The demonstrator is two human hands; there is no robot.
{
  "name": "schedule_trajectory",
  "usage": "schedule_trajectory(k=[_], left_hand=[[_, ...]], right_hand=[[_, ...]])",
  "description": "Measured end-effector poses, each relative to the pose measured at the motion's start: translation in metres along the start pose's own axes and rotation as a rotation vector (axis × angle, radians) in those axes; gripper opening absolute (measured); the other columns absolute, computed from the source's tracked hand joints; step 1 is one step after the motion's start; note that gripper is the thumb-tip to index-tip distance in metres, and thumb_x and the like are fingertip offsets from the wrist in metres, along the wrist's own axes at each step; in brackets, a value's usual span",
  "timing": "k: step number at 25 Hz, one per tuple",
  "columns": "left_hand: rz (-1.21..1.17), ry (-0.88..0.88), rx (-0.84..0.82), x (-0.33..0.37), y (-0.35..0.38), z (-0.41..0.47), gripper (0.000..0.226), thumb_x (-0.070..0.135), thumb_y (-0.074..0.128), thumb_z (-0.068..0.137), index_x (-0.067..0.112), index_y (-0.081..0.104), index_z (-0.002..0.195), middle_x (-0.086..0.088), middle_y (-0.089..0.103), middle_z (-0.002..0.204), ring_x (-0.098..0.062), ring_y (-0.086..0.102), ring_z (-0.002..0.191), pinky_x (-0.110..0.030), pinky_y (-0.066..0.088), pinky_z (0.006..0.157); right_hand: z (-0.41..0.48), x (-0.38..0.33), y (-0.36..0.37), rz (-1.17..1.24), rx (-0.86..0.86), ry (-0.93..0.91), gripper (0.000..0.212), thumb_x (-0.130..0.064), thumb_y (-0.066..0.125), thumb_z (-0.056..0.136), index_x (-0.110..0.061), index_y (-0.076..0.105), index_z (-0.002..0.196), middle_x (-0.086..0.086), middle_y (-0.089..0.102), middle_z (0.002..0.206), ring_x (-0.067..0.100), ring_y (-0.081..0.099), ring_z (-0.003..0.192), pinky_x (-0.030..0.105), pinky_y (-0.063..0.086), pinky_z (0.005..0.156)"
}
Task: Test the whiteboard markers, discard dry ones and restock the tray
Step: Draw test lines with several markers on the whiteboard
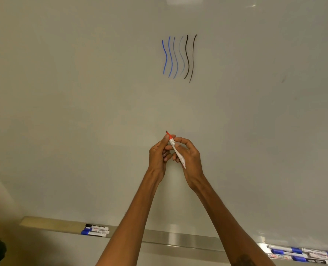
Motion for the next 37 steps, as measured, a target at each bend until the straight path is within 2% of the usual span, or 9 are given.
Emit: schedule_trajectory(k=[3,7,13,17,20,22,28,32,37], left_hand=[[-0.041,-0.047,-0.020,0.005,0.006,0.005,0.039,0.052,0.071,0.080,0.015,0.077,0.091,0.005,0.049,0.056,-0.006,0.032,0.045,-0.025,0.029,0.047],[-0.107,-0.138,0.006,0.013,0.013,0.006,0.029,0.047,0.072,0.079,0.020,0.070,0.070,0.007,0.034,0.051,-0.003,0.028,0.042,-0.019,0.023,0.041],[-0.133,-0.150,-0.005,0.011,0.015,0.016,0.052,0.058,0.086,0.063,0.017,0.075,0.094,-0.002,0.045,0.080,-0.012,0.039,0.069,-0.024,0.033,0.059],[-0.161,-0.179,-0.017,0.013,0.018,0.018,0.058,0.057,0.084,0.066,0.016,0.075,0.104,-0.003,0.046,0.081,-0.009,0.039,0.067,-0.017,0.033,0.053],[-0.157,-0.165,-0.072,0.022,0.025,0.013,0.023,0.041,0.072,0.081,0.019,0.076,0.080,0.003,0.038,0.059,-0.003,0.032,0.048,-0.016,0.026,0.045],[-0.123,-0.123,-0.138,0.027,0.031,0.008,0.023,0.034,0.067,0.087,0.022,0.070,0.068,0.005,0.032,0.054,-0.003,0.027,0.043,-0.017,0.023,0.043],[-0.001,0.029,-0.157,0.038,0.037,0.005,0.039,0.038,0.065,0.083,0.016,0.072,0.114,0.007,0.056,0.067,-0.006,0.030,0.050,-0.016,0.029,0.042],[0.106,0.116,0.062,0.044,0.026,0.004,0.033,0.038,0.064,0.090,0.024,0.072,0.119,0.004,0.072,0.081,-0.027,0.039,0.057,-0.029,0.049,0.052],[0.084,0.334,0.187,0.070,0.019,0.017,0.041,0.005,0.039,0.098,0.019,0.068,0.123,0.007,0.043,0.070,-0.008,0.029,0.061,-0.022,0.028,0.050]], right_hand=[[-0.001,-0.004,0.000,0.244,-0.073,0.127,0.023,-0.012,0.048,0.099,-0.008,0.068,0.109,0.020,0.071,0.106,0.023,0.061,0.078,0.030,0.046,0.073],[-0.007,-0.007,-0.005,0.600,-0.154,0.286,0.055,-0.025,0.026,0.097,-0.003,0.051,0.140,0.025,0.053,0.140,0.032,0.059,0.119,0.040,0.041,0.104],[-0.006,-0.011,-0.010,0.842,-0.277,0.298,0.069,-0.036,0.026,0.095,-0.002,0.018,0.154,0.022,0.018,0.161,0.035,0.020,0.149,0.048,0.012,0.123],[-0.003,-0.028,-0.005,0.758,-0.372,0.179,0.076,-0.052,0.037,0.097,-0.002,0.022,0.153,0.023,0.027,0.157,0.035,0.029,0.146,0.045,0.023,0.121],[0.006,-0.032,-0.005,0.380,-0.052,0.003,0.041,-0.022,0.050,0.099,0.001,0.054,0.132,0.022,0.067,0.114,0.031,0.069,0.097,0.036,0.058,0.086],[0.010,-0.031,-0.011,0.308,0.118,-0.029,0.025,-0.016,0.057,0.096,-0.004,0.066,0.116,0.011,0.067,0.085,0.020,0.064,0.073,0.028,0.057,0.069],[0.009,-0.029,-0.014,0.437,0.093,0.009,0.024,-0.010,0.055,0.095,-0.004,0.063,0.117,0.019,0.071,0.112,0.031,0.070,0.103,0.035,0.058,0.089],[0.016,-0.046,-0.021,0.478,0.150,-0.056,0.023,-0.007,0.056,0.096,-0.002,0.062,0.117,0.021,0.070,0.112,0.034,0.069,0.104,0.033,0.058,0.086],[0.037,-0.097,-0.028,0.347,0.276,-0.262,0.027,-0.008,0.063,0.093,0.004,0.065,0.118,0.022,0.072,0.106,0.031,0.071,0.096,0.032,0.057,0.084]])
Point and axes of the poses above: each hand's wrist, its own z-axis towards the middle knuckle, its own y-axis out of the palm, x = y × z, the point moved 4 cm from there along z, towards the middle knuckle
